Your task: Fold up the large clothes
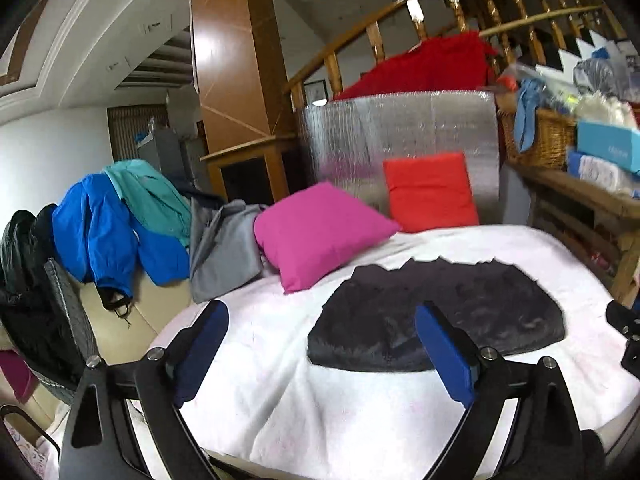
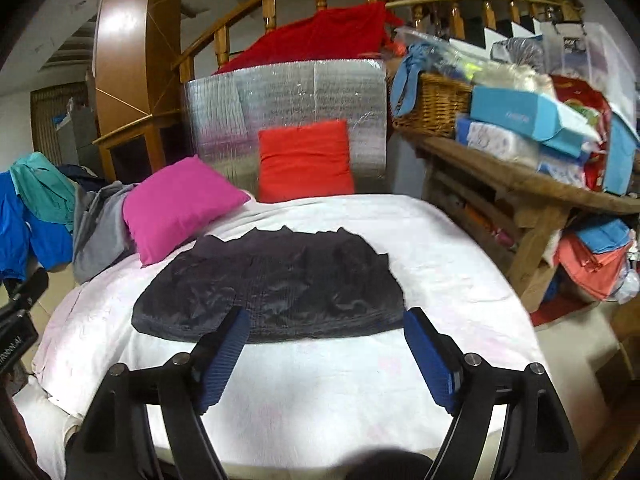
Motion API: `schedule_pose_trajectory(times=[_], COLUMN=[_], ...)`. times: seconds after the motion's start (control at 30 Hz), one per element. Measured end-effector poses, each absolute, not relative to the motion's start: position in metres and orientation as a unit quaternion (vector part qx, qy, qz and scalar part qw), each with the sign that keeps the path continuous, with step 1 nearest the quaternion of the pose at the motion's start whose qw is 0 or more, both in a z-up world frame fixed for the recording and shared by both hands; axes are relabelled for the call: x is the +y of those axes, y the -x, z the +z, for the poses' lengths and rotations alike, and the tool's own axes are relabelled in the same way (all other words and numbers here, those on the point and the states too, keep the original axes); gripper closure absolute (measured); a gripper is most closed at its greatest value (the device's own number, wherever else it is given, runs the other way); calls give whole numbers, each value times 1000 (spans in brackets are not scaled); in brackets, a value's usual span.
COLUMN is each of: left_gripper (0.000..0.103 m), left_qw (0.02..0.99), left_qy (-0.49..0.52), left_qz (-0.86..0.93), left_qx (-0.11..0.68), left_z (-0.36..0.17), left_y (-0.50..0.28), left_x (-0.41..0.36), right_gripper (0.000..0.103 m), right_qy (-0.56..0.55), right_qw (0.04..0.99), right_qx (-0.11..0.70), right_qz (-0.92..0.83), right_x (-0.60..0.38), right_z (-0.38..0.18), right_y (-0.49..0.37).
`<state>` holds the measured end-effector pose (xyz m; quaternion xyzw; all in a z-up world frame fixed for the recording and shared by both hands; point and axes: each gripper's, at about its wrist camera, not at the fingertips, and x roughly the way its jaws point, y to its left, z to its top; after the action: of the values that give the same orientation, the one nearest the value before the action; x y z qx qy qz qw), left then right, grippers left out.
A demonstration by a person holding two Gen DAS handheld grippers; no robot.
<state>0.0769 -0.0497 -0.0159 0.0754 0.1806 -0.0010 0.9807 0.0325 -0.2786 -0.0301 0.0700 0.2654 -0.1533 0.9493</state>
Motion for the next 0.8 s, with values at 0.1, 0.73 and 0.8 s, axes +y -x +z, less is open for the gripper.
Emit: schedule_pose_trajectory(times=[0.1,0.73,0.8], left_gripper=[8,3,3], left_qw=[983,991,991], left_qy=[-68,-62,-64], left_qz=[-5,1,2], left_qx=[171,119,116], left_z=[2,48,49], left_y=[-58,15,20], left_x=[-43,-19,-17], right_gripper=[20,19,19], right_qy=[-64,-51,-52], right_qw=[950,958,959], right_qx=[262,232,231], right_qz=[-157,-158,-157], right_x=[-270,-221,-217], right_z=[-17,38,40], right_y=[-17,54,58])
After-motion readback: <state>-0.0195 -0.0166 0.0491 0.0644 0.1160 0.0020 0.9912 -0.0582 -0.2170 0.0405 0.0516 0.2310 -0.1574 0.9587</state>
